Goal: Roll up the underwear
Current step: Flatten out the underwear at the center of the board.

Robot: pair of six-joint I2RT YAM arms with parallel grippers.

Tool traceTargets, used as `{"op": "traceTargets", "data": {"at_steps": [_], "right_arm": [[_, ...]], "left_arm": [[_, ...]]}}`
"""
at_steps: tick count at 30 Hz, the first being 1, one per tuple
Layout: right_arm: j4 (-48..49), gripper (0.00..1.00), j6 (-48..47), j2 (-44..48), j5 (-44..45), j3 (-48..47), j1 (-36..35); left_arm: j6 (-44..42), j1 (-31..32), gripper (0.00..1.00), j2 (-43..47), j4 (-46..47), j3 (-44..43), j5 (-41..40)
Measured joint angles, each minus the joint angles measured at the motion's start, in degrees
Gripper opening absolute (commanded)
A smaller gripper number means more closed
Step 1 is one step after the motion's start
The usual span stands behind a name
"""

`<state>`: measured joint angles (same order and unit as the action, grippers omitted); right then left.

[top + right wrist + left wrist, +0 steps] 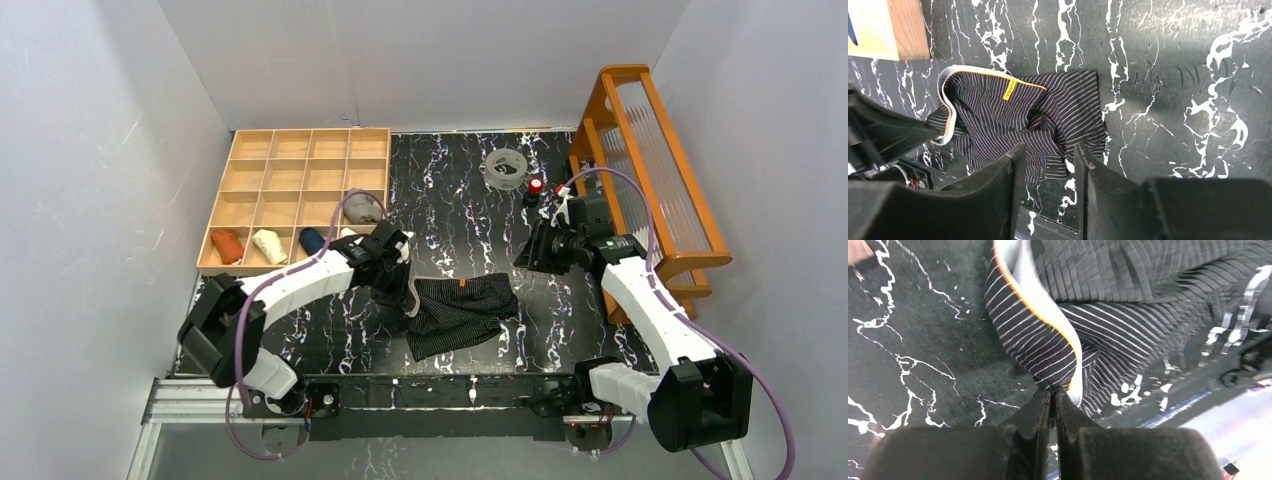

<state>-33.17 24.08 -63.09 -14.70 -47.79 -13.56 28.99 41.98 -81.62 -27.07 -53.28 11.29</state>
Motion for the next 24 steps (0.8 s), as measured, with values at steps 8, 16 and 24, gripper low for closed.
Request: {"op": "traceTargets", "data": {"at_steps": [8, 16, 24], "right_arm": [[4.6, 0.65, -2.5, -6.6, -6.5, -1.5, -0.4], [9.9, 0.70, -1.9, -20.2, -5.3, -2.8, -11.6], [11.4, 0.52, -1.2, -25.9, -0.2, -3.6, -17.4]], "left_arm": [[0.0, 0.0, 0.22, -3.0, 2.0, 1.7, -1.1], [0.0, 0.0, 0.77, 1.2, 1.2, 4.3, -3.4], [-1.7, 0.0, 0.82, 8.4, 1.4, 4.6, -2.9]]}}
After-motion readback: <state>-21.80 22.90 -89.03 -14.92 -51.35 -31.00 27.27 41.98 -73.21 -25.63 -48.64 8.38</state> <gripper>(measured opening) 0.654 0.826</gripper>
